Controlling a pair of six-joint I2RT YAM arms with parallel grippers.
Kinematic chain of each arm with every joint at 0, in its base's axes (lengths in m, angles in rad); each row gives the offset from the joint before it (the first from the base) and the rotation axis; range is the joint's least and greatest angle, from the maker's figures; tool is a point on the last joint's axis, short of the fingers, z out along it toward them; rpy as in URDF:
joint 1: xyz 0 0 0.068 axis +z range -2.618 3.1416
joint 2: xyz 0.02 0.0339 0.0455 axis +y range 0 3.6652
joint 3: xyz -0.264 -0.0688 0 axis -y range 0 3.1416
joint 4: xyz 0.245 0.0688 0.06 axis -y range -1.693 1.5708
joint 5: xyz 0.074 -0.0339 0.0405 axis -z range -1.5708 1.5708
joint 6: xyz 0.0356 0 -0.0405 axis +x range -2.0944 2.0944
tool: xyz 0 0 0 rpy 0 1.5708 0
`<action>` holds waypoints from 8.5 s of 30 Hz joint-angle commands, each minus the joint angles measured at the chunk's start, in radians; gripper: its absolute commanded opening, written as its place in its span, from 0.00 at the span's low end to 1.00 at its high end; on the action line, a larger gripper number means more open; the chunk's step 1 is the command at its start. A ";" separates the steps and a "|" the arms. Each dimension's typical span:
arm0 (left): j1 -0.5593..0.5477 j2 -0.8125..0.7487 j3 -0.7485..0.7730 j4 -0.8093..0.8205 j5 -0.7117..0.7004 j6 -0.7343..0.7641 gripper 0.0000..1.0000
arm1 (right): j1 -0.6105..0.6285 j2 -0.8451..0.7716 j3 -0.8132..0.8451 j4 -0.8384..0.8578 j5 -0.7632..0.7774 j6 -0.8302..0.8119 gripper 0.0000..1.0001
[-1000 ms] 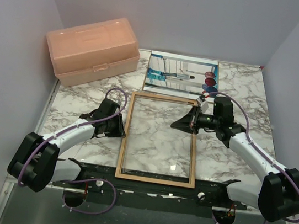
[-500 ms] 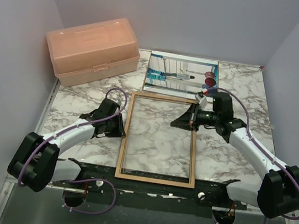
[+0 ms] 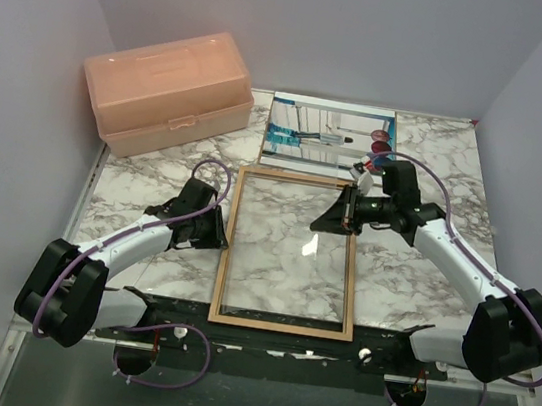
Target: Put the photo into the frame
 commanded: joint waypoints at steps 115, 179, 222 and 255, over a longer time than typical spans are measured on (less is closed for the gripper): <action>-0.003 0.030 -0.003 -0.026 -0.030 0.028 0.26 | 0.022 -0.086 0.152 -0.007 0.172 0.100 0.01; -0.003 0.026 -0.004 -0.026 -0.032 0.028 0.23 | -0.038 -0.043 -0.031 0.133 -0.067 0.242 0.01; -0.004 0.042 0.006 -0.029 -0.033 0.030 0.23 | -0.038 -0.093 -0.166 0.283 -0.063 0.314 0.01; -0.008 0.046 0.012 -0.034 -0.039 0.030 0.23 | -0.038 -0.049 0.060 0.038 -0.065 0.056 0.01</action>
